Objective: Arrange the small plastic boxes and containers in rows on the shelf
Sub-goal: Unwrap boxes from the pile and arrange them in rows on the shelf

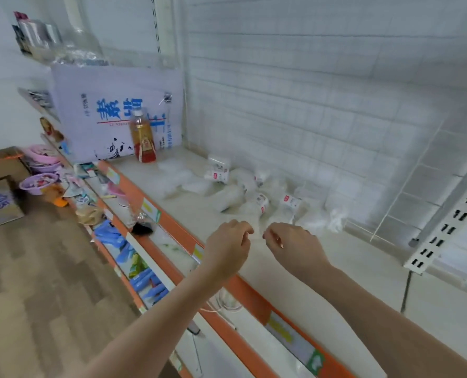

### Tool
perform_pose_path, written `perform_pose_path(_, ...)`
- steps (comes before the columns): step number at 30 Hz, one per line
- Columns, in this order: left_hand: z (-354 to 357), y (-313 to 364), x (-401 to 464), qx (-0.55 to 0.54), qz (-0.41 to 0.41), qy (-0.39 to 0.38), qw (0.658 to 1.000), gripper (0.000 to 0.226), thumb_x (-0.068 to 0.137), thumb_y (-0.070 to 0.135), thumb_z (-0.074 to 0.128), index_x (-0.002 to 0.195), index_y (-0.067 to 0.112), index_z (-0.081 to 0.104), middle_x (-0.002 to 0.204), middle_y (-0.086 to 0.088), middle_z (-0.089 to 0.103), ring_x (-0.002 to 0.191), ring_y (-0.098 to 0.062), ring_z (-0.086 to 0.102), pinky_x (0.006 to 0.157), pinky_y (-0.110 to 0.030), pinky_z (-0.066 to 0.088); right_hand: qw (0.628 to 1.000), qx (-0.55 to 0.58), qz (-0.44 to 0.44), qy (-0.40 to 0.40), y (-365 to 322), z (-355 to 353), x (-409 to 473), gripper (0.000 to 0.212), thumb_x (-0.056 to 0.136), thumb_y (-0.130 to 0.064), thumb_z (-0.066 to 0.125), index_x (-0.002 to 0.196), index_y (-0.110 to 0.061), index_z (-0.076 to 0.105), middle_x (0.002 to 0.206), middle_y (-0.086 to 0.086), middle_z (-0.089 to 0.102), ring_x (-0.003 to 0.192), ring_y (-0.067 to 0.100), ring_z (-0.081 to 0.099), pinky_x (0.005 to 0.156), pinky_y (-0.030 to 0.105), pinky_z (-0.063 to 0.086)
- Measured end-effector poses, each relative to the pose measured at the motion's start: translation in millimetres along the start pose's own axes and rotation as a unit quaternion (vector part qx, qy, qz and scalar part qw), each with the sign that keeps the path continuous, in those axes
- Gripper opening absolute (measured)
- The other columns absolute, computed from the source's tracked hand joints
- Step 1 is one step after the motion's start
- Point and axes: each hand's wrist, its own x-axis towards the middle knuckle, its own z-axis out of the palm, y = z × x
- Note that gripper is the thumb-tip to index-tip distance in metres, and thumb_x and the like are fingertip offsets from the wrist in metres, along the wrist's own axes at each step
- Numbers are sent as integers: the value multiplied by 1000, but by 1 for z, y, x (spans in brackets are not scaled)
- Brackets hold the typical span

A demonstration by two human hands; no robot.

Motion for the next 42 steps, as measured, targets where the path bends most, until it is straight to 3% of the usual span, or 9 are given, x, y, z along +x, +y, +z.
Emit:
perform_pose_path(4, -15, -43, 15, -16, -14, 16, 1000, 27, 94, 14, 41, 113, 19, 60, 106, 2, 61, 101, -16, 52, 82, -29, 44, 1000, 14, -28, 4, -34, 22, 34, 28, 97, -35, 38, 92, -20, 61, 89, -7, 60, 85, 16, 57, 74, 37, 49)
perform_pose_path(8, -26, -80, 25, -24, -31, 32, 999, 27, 95, 14, 40, 113, 19, 59, 105, 3, 60, 98, -14, 52, 74, -26, 42, 996, 24, -76, 49, -62, 44, 64, 21, 96, -30, 44, 96, -22, 64, 94, -11, 59, 89, 10, 55, 69, 27, 45)
perform_pose_path(15, -41, -139, 52, -17, -41, 50, 998, 28, 93, 9, 43, 114, 17, 59, 108, 0, 59, 104, -17, 49, 82, -27, 40, 990, 36, -114, 73, -97, 79, 121, 16, 92, -21, 52, 102, -16, 64, 102, -3, 61, 98, 16, 56, 73, 29, 48)
perform_pose_path(22, -44, -192, 99, 33, -87, 99, 991, 44, 83, -1, 48, 126, 7, 49, 123, -13, 50, 116, -31, 40, 95, -33, 32, 995, 54, -82, 33, -117, 103, 181, 26, 93, -16, 49, 118, -12, 56, 119, 2, 52, 115, 18, 46, 88, 26, 39)
perform_pose_path(25, -41, -204, 119, 56, -124, 105, 985, 48, 85, 3, 47, 132, 9, 42, 130, -12, 44, 122, -30, 35, 99, -36, 31, 998, 17, -62, -3, -120, 110, 204, 34, 94, -19, 46, 127, -13, 47, 130, 2, 45, 123, 18, 38, 92, 23, 35)
perform_pose_path(29, -36, -220, 140, 81, -179, 88, 977, 54, 90, 21, 53, 139, 10, 32, 142, -14, 33, 134, -30, 24, 107, -41, 26, 997, -32, -7, -71, -121, 119, 230, 50, 92, -23, 48, 137, -9, 34, 139, 10, 34, 128, 27, 30, 100, 34, 35)
perform_pose_path(33, -29, -224, 147, 101, -193, 76, 973, 58, 90, 27, 52, 141, 15, 26, 149, -13, 23, 140, -29, 13, 112, -42, 19, 992, -57, 18, -112, -125, 127, 245, 58, 91, -30, 51, 139, -8, 27, 138, 14, 34, 127, 31, 31, 98, 37, 36)
perform_pose_path(37, -27, -228, 146, 117, -190, 74, 972, 55, 92, 33, 50, 140, 16, 27, 151, -9, 22, 141, -26, 13, 112, -40, 21, 985, -155, -2, -71, -122, 133, 249, 52, 91, -39, 50, 129, -7, 38, 130, 12, 39, 120, 28, 37, 94, 35, 37)
perform_pose_path(42, -30, -226, 147, 142, -178, 66, 972, 50, 92, 36, 48, 137, 18, 33, 149, -10, 25, 139, -28, 16, 109, -39, 23, 983, -175, -15, -59, -124, 132, 248, 46, 94, -41, 46, 121, -4, 46, 123, 13, 41, 109, 29, 47, 84, 34, 39)
